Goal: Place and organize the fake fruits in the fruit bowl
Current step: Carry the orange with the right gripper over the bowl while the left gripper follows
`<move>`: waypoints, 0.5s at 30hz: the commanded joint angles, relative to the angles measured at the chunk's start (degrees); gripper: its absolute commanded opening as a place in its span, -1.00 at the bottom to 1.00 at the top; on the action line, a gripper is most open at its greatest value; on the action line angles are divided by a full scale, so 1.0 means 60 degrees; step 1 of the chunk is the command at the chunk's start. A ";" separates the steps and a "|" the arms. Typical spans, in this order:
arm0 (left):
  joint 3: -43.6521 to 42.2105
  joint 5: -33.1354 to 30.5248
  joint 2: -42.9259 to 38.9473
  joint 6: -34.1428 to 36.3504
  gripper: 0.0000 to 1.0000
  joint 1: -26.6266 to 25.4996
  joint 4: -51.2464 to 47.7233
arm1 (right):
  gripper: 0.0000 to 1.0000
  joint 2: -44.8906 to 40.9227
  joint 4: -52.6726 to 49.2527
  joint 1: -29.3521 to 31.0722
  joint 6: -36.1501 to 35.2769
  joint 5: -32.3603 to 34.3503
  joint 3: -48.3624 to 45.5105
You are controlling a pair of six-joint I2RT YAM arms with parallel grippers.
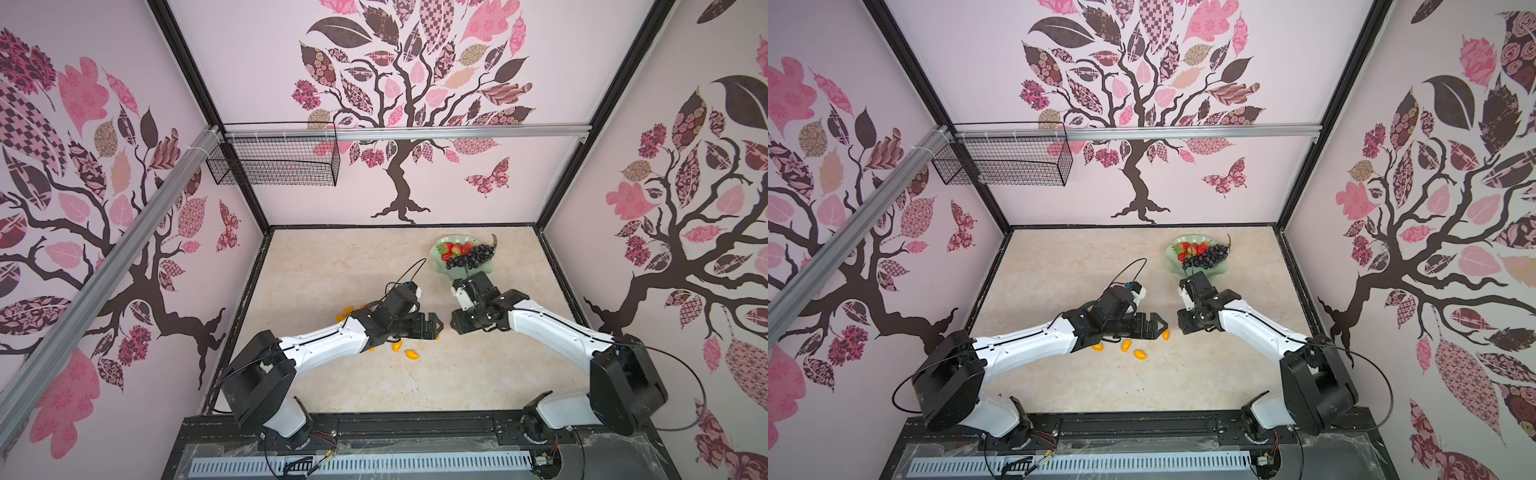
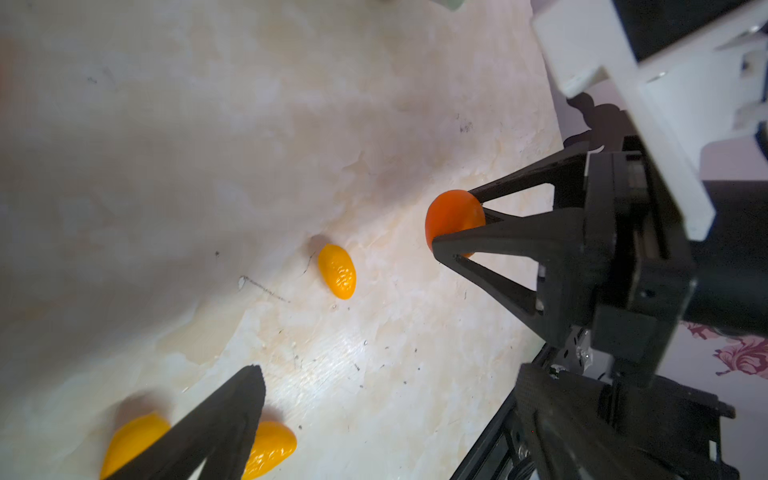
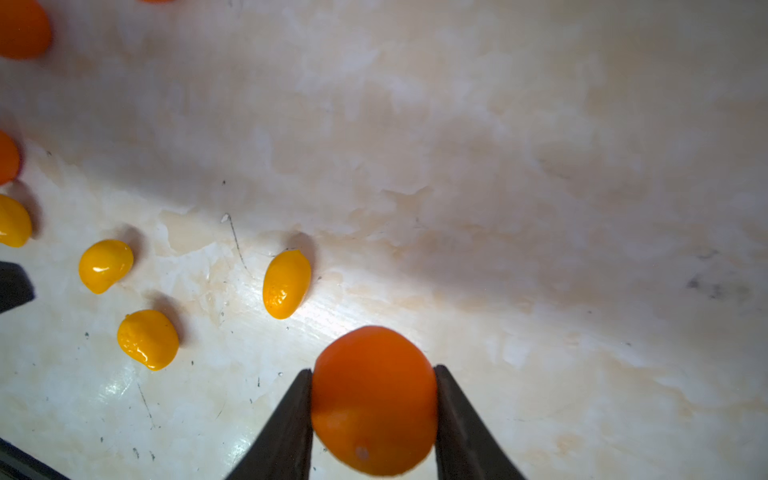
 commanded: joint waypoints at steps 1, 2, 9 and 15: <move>0.1132 0.0096 0.0452 0.0228 0.97 -0.0028 0.0189 | -0.20 -0.0819 0.0061 -0.0336 -0.0135 -0.0342 0.0041; 0.1474 0.0131 0.0648 0.0263 0.97 -0.0035 0.0137 | -0.20 -0.0946 0.0155 -0.0432 -0.0091 -0.0280 0.0086; 0.3600 0.0209 0.1894 0.0626 0.97 0.0125 -0.0431 | -0.31 -0.0947 0.0710 -0.1160 -0.0023 0.0771 0.0629; 0.4714 0.0531 0.2672 0.0526 0.97 0.0564 -0.0418 | -0.32 -0.0360 0.1412 -0.1540 -0.0013 0.1333 0.1282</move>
